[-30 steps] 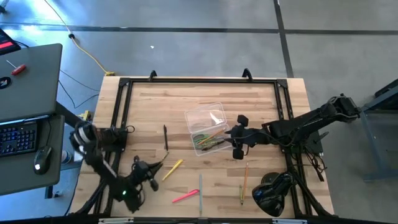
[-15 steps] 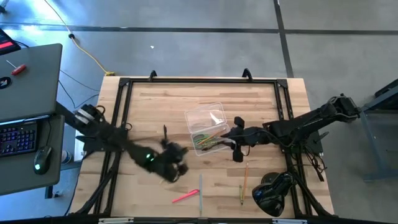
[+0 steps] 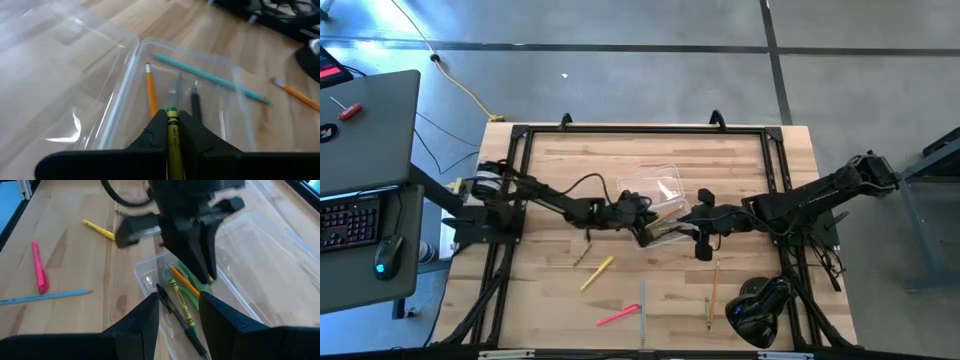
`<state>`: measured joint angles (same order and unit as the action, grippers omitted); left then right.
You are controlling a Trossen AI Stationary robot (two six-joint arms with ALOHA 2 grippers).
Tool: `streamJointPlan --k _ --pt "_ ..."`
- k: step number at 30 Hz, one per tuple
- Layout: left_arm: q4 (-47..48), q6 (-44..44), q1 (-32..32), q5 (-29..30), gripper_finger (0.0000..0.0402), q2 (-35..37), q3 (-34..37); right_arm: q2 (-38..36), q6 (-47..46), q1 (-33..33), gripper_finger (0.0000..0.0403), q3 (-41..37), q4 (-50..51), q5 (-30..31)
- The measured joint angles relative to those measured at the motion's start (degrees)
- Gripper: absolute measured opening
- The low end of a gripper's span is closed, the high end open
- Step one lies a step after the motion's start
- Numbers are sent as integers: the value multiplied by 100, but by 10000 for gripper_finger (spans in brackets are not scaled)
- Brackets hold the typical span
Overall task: Pick & place school supplies into a supply box
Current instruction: Put the green crayon into the supply box
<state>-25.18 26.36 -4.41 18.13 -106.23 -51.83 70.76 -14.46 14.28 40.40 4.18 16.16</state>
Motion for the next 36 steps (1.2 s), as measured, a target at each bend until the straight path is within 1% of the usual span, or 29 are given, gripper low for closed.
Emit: streamJointPlan --k 2,5,9,14,17,20,23,26,29,32,34,36 --pt "-384 -3 55 -93 52 -210 -70 0 1 0 119 0 -1 2" --pt "-493 -181 71 -150 64 -357 -244 0 33 0 119 0 -3 8" --pt "-204 -519 67 -171 87 -420 -466 0 37 0 119 0 12 14" --pt "-106 -555 66 -173 112 -411 -565 0 37 0 119 0 51 18" --pt "-61 -522 66 -259 120 -382 -566 0 37 0 119 0 69 19" --pt "79 -515 66 -397 120 -236 -564 0 37 0 119 0 77 -13" --pt "408 -628 66 -409 115 50 -567 0 37 0 119 0 75 -17" --pt "956 -867 66 -347 107 384 -568 0 37 0 119 0 75 -10" --pt "1634 -954 66 -182 102 773 -567 0 37 0 119 0 75 -11" --pt "2572 -906 66 -104 100 1156 -568 0 -29 0 119 0 76 -18" --pt "3136 -784 66 -149 99 1332 -569 0 -60 0 119 0 75 -10" --pt "3552 -675 64 -376 99 1425 -564 0 -57 0 119 0 75 -9"
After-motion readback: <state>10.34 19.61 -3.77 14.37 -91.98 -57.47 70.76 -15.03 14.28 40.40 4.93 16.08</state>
